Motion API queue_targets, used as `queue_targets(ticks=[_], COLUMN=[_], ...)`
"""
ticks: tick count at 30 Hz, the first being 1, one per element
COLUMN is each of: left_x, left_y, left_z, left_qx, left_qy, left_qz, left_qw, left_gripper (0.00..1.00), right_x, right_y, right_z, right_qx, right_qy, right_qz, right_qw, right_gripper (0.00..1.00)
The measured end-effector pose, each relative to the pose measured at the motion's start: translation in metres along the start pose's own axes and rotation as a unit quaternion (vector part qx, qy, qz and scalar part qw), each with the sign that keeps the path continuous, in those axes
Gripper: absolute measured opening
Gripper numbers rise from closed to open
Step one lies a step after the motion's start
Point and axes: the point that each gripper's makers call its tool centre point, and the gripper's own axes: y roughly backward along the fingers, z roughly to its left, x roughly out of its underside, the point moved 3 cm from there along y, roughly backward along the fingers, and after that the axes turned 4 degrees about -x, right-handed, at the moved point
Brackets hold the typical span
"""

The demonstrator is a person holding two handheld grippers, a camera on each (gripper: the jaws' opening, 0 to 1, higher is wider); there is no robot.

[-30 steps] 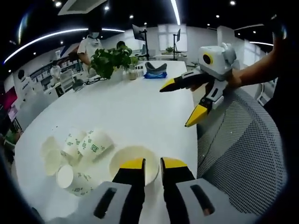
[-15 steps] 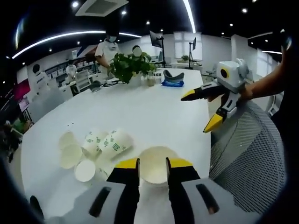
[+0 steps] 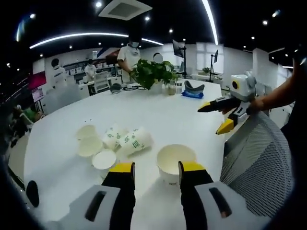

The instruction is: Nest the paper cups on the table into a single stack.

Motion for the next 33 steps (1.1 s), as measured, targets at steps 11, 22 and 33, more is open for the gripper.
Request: queue_targets(ticks=[11, 22, 33], left_x=[0.013, 0.026, 0.034], left_y=[0.028, 0.045, 0.060], left_z=[0.002, -0.003, -0.013], left_qx=[-0.033, -0.050, -0.062], left_qy=[0.016, 0.022, 0.053], left_qz=[-0.020, -0.020, -0.027], left_qw=[0.9991, 0.9983, 0.9963], left_gripper=[0.46, 0.54, 0.57], right_x=[-0.015, -0.012, -0.025], right_y=[-0.027, -0.062, -0.094], right_z=[-0.003, -0.006, -0.013], right_qx=[-0.040, -0.072, -0.081], right_qy=[0.014, 0.021, 0.001], right_qz=[-0.002, 0.020, -0.002], right_qw=[0.9991, 0.9970, 0.9967], right_gripper=[0.60, 0.51, 0.40])
